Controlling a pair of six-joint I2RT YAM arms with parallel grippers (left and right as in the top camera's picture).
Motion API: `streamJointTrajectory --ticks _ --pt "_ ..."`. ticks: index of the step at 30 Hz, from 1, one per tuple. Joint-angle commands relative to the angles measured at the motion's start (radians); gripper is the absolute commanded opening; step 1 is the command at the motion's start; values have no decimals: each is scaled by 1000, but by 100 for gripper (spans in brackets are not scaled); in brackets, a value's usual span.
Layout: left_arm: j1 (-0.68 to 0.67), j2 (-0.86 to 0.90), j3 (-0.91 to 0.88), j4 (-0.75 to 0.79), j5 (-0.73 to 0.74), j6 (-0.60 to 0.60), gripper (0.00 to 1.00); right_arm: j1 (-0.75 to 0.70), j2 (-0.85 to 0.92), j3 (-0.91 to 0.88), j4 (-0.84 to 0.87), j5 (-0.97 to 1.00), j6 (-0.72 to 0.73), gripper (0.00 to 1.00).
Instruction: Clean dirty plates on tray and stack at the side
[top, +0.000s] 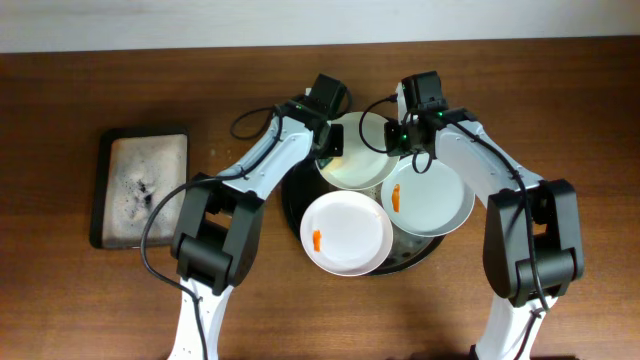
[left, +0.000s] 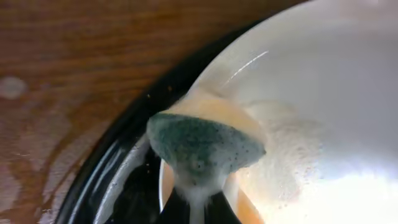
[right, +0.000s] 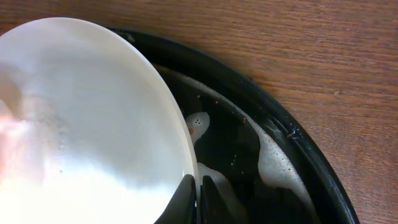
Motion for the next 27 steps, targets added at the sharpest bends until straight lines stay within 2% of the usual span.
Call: streamJointTrajectory --ticks 1,5,9,13,18,24,27 --pt "17 22 100 -46 16 20 0 -9 -26 24 -5 74 2 4" --pt "18 22 224 -164 12 58 0 -9 -27 24 -5 74 2 4" --pt "18 22 241 -247 12 58 0 -9 -66 34 -33 152 -34 4" --pt "18 22 241 -267 1 66 0 -8 -143 114 -172 180 -46 4" --pt "18 22 241 -272 -14 110 0 16 -169 243 -398 318 -43 4" --pt "19 23 237 -294 -14 110 1 200 -169 254 -454 706 -46 4" --pt "19 23 237 -298 -14 110 1 276 -168 254 -467 834 -46 4"
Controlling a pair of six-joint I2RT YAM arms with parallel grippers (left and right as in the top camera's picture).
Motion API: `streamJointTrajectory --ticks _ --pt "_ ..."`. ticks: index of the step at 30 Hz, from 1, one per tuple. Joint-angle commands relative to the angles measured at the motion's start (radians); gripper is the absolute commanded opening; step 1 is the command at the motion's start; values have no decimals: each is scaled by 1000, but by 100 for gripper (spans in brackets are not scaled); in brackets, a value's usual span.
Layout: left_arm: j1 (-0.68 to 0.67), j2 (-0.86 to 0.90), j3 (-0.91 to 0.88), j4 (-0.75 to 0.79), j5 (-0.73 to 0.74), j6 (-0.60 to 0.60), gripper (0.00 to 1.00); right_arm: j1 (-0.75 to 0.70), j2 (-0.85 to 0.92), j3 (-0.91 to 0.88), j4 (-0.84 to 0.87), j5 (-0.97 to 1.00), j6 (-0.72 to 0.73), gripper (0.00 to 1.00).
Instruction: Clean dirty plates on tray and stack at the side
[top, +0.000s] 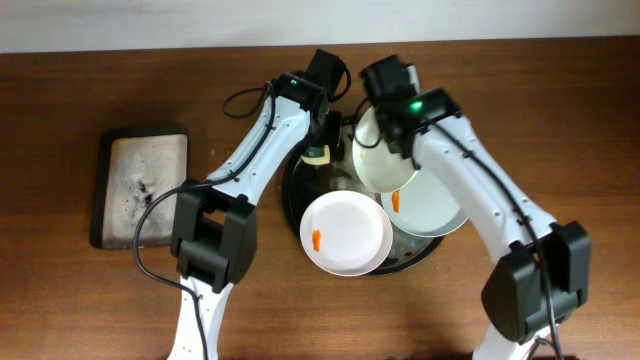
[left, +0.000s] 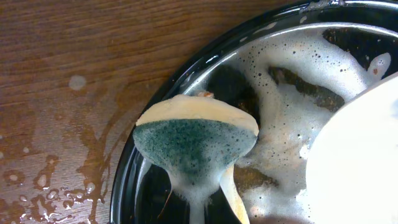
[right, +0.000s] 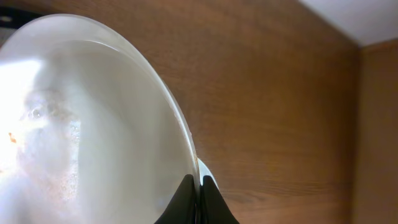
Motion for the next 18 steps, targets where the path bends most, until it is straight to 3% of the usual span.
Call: streamJointTrajectory --ticks 1,7,14,18 --pt "6 13 12 -7 -13 16 1 60 -23 24 -2 215 5 4" --pt "24 12 12 -3 45 16 1 71 -23 24 -17 220 8 4" --pt "48 24 12 121 473 15 1 61 7 23 -51 105 35 4" --pt "50 68 11 126 634 11 1 53 18 23 -54 105 61 4"
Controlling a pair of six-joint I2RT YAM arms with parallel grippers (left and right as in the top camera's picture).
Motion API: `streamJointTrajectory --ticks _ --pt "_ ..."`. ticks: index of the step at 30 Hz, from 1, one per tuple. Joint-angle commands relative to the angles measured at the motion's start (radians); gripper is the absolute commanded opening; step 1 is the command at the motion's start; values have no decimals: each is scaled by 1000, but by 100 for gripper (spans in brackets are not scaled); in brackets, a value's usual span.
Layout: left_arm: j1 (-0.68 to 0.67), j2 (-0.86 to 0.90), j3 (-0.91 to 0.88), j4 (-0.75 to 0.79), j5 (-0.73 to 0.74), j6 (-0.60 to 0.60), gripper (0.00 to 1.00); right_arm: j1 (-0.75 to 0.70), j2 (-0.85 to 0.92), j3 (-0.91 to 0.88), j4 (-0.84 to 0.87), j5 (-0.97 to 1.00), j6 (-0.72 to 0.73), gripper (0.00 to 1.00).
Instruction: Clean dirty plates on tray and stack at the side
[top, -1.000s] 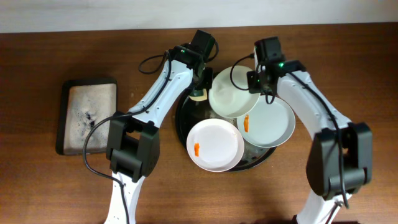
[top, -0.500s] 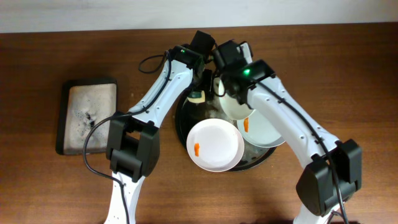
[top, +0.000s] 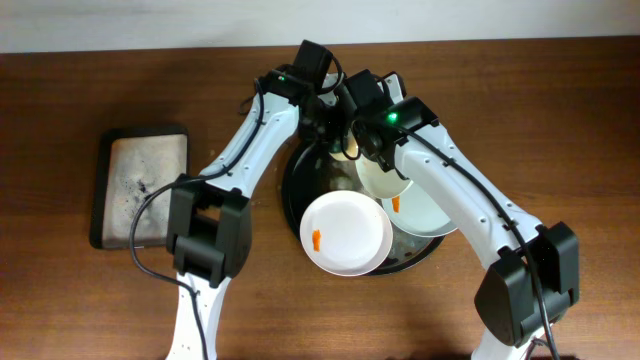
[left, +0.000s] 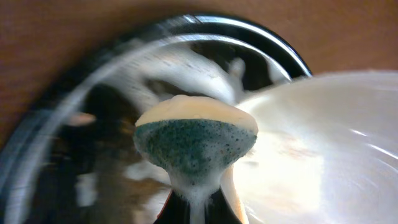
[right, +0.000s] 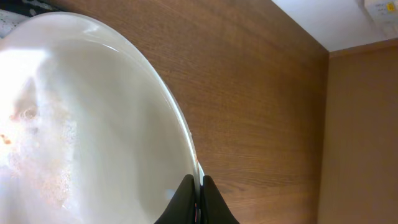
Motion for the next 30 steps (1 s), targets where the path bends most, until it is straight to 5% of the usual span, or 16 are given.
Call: streamJointTrajectory --ticks 1,9,18,30 --pt "3 47 6 3 171 7 0 -10 12 23 1 -3 32 4" --pt "51 42 6 -41 177 -10 1 -34 15 23 -28 -25 93 4" --pt "108 5 6 -19 255 85 0 -62 34 23 -44 -116 431 4" --pt "-13 85 -2 89 168 17 1 -62 102 24 -49 -115 432 4"
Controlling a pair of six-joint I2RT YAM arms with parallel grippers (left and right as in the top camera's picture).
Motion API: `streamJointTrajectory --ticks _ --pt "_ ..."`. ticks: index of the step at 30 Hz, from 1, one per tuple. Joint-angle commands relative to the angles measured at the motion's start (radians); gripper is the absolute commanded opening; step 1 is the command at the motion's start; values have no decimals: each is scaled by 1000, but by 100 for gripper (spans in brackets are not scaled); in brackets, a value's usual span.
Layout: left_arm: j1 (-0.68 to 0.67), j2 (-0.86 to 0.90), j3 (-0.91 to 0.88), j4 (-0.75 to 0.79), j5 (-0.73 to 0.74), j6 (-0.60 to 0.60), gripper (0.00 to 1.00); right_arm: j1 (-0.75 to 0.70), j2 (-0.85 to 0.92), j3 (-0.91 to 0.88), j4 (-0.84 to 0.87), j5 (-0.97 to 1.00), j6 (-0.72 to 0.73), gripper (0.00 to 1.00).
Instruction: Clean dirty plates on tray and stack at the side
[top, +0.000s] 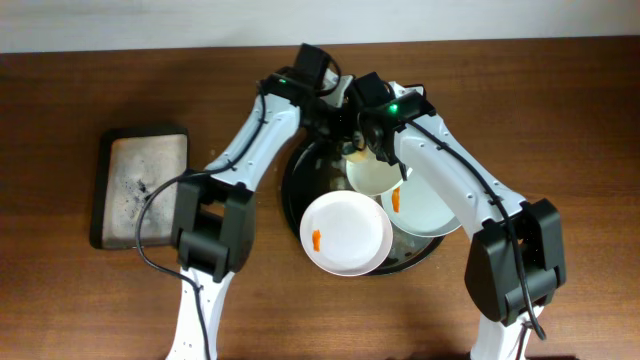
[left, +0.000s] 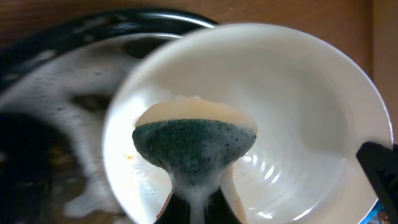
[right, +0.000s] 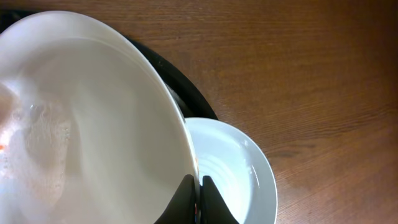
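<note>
My right gripper (right: 198, 186) is shut on the rim of a white plate (right: 93, 124), holding it tilted over the black round tray (top: 298, 185). My left gripper (left: 194, 208) is shut on a green and yellow foamy sponge (left: 194, 140), which sits in front of the hollow of that plate (left: 286, 106). In the overhead view the held plate (top: 375, 175) sits between the left gripper (top: 335, 128) and the right gripper (top: 385, 145). Two more white plates lie in the tray, one in front (top: 345, 232) and one on the right (top: 438, 208), each with an orange scrap.
A dark rectangular tray with a grey stained cloth (top: 140, 185) lies at the far left of the wooden table (top: 560, 120). Foamy water covers the round tray's floor (left: 43, 106). Both arms cross above the tray's back edge.
The held plate has come down from a steep tilt and now hangs low over the tray and the right-hand plate. The sponge has gone from the plate's left edge to its middle.
First the right gripper pinched the plate low in the tray with the sponge at its left rim. Then the plate was raised and tilted, the sponge apart over the foamy tray. The sponge came back to the plate's edge, and now faces its hollow.
</note>
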Motion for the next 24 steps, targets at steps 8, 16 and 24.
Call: streamJointTrajectory --ticks 8,16,24 --pt "-39 148 -4 11 -8 -127 1 -2 3 22 -6 13 14 4" --pt "-22 146 3 -42 -207 -126 0 -1 3 22 -12 35 -16 4" --pt "-21 137 179 -204 -394 -95 0 -1 3 22 -23 82 -23 4"
